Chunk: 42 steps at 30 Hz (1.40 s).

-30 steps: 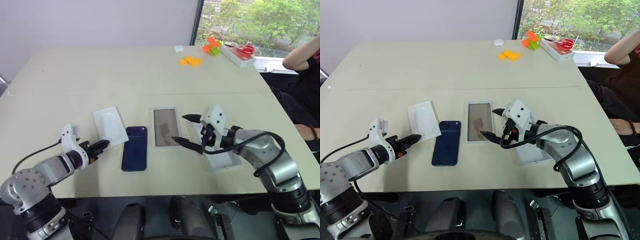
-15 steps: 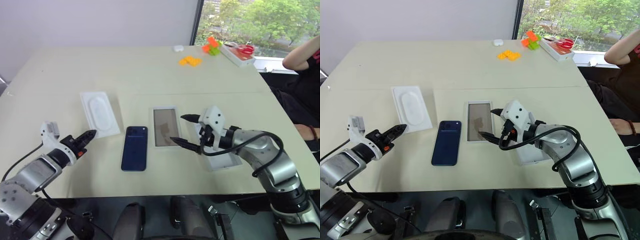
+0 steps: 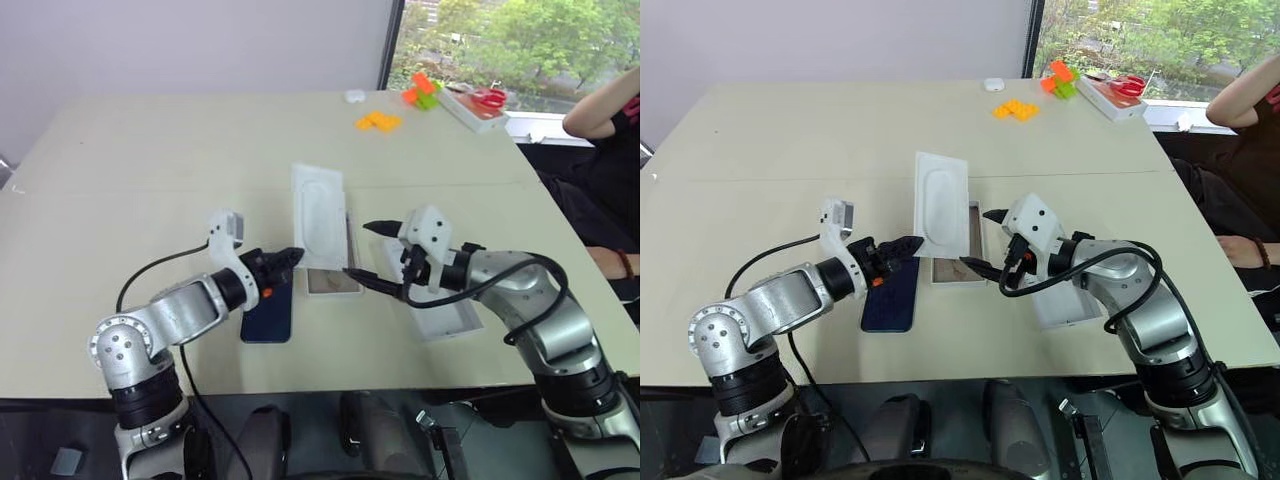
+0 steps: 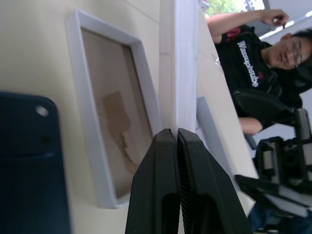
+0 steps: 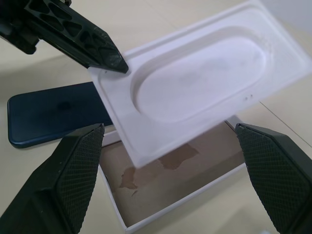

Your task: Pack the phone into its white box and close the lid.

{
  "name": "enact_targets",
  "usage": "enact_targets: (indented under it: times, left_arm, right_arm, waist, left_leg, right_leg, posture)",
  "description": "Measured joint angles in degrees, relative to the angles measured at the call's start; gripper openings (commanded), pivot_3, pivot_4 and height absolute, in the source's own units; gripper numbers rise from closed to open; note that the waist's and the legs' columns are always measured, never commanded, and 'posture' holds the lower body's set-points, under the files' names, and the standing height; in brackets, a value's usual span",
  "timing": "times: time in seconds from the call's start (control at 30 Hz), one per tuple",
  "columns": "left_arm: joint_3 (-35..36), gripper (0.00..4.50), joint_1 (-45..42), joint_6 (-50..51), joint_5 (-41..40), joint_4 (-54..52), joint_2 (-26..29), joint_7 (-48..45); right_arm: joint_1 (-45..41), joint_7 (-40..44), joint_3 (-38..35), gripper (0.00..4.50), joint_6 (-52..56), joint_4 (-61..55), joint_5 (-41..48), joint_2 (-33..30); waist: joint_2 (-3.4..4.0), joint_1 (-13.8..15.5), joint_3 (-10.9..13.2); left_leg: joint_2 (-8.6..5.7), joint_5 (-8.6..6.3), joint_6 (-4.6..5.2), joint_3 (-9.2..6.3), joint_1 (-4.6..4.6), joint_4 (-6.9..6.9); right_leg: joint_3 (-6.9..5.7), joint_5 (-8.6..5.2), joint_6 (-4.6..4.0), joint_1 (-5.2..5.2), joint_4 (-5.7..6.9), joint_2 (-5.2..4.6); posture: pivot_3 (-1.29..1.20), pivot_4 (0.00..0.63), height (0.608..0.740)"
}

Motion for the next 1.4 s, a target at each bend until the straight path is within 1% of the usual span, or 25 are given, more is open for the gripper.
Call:
enact_targets:
  times: [0.07, 0.13, 0.23, 0.4, 0.7, 0.9, 1.4]
  left_arm:
    - [-4.7, 0.06, 0.2, -5.4, -5.2, 0.1, 2.8, 5.7]
    - [-8.3, 0.06, 0.3, -9.7, -8.6, 0.1, 5.0, 9.4]
    - [-12.3, 0.06, 0.3, -14.8, -10.1, 0.1, 6.4, 12.8]
    - [-16.9, 0.06, 0.2, -19.4, -10.3, 0.2, 6.7, 16.1]
    - [-18.9, 0.06, -1.8, -20.7, -10.3, 2.5, 7.9, 16.8]
    - [-19.2, 0.06, -2.0, -20.5, -10.3, 4.1, 7.2, 17.5]
    - [-19.2, 0.06, -2.1, -19.3, -10.3, 4.1, 6.3, 18.0]
  right_arm:
    - [0.1, 0.0, 0.0, 4.5, 0.0, 0.0, -0.1, 0.0]
    - [0.1, -0.1, 0.0, 4.5, 0.0, 0.0, -0.1, 0.0]
    - [0.2, -0.2, 0.0, 4.5, 0.0, 0.0, -0.2, 0.0]
    - [0.2, -0.3, 0.0, 4.5, 0.0, 0.0, -0.5, 0.0]
    - [0.5, -1.0, -0.7, 4.5, 2.6, 0.0, -0.5, -1.0]
    - [1.3, -1.0, -2.6, 4.5, 2.9, 0.3, -0.6, -2.2]
    - [2.3, -1.0, -2.7, 4.5, 2.7, 0.4, -0.6, -2.3]
  waist:
    - [0.01, 0.0, 0.0]
    - [0.01, 0.0, 0.0]
    - [0.01, 0.1, 0.0]
    - [0.01, 0.2, 0.0]
    - [0.01, 0.2, 0.0]
    - [0.01, 0.2, 0.0]
    - [0.0, 0.1, 0.0]
  left_leg:
    - [-0.02, 0.01, -0.01, 0.0, 0.0, 0.0]
    - [-0.07, 0.01, -0.01, 0.04, -0.02, 0.0]
    - [-0.13, 0.02, -0.02, 0.11, -0.05, 0.0]
    - [-0.19, 0.03, -0.03, 0.16, -0.03, 0.01]
    - [-0.26, 0.03, -0.03, 0.16, -0.03, 0.01]
    - [-0.27, 0.03, -0.03, 0.16, -0.04, 0.0]
    - [-0.26, 0.03, -0.03, 0.16, -0.05, 0.0]
  right_leg:
    - [-0.02, -0.03, -0.05, 0.01, -0.01, 0.04]
    - [-0.03, -0.12, -0.19, 0.01, -0.02, 0.03]
    - [-0.03, -0.13, -0.22, 0.02, -0.08, -0.03]
    - [-0.01, -0.14, -0.24, 0.05, -0.11, -0.06]
    - [-0.02, -0.16, -0.25, 0.05, -0.12, -0.01]
    - [-0.02, -0.16, -0.24, 0.05, -0.14, -0.01]
    - [-0.02, -0.18, -0.22, 0.05, -0.16, 0.0]
  posture:
    - [0.0, 0.15, 0.74]
    - [0.0, 0.15, 0.74]
    - [0.0, 0.15, 0.74]
    - [0.0, 0.15, 0.74]
    - [0.0, 0.15, 0.74]
    - [0.0, 0.15, 0.74]
    - [0.0, 0.15, 0.74]
